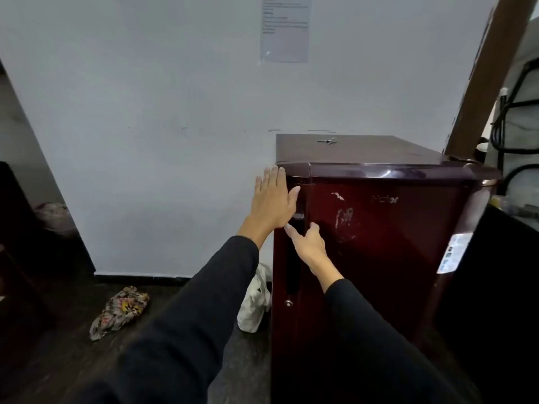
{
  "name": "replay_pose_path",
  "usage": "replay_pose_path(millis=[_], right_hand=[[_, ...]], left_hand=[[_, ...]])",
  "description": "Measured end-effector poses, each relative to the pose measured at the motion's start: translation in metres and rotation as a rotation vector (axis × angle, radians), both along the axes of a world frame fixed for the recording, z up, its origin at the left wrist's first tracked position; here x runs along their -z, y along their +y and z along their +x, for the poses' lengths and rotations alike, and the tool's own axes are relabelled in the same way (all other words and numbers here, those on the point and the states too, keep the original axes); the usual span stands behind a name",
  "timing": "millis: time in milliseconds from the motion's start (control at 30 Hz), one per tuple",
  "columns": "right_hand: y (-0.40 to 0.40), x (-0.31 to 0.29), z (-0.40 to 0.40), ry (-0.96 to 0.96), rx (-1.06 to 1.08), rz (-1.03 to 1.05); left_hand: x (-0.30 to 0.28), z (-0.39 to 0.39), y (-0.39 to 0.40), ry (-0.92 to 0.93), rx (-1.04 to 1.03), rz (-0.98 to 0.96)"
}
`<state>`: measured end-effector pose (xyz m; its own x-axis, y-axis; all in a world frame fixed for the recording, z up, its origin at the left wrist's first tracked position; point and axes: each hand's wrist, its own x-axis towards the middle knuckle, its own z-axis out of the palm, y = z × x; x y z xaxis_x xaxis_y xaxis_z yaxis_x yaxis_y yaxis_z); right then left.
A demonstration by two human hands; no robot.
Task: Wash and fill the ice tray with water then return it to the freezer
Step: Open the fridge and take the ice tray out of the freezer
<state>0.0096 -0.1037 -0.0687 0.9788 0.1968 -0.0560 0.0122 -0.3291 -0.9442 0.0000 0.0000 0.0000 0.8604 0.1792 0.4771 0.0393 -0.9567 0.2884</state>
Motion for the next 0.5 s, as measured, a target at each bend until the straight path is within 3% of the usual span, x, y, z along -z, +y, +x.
replay_pose_path(millis=[167,500], right_hand=[[0.018,-0.002,0.021,0.044,0.023,0.019],[0.022,0.024,0.024,-0.147,0.042,0.086]], left_hand=[[-0.011,0.034,0.011,0.011,0.044,0.09],[0.013,0.064,0.015,-0.104,0.049,0.129]])
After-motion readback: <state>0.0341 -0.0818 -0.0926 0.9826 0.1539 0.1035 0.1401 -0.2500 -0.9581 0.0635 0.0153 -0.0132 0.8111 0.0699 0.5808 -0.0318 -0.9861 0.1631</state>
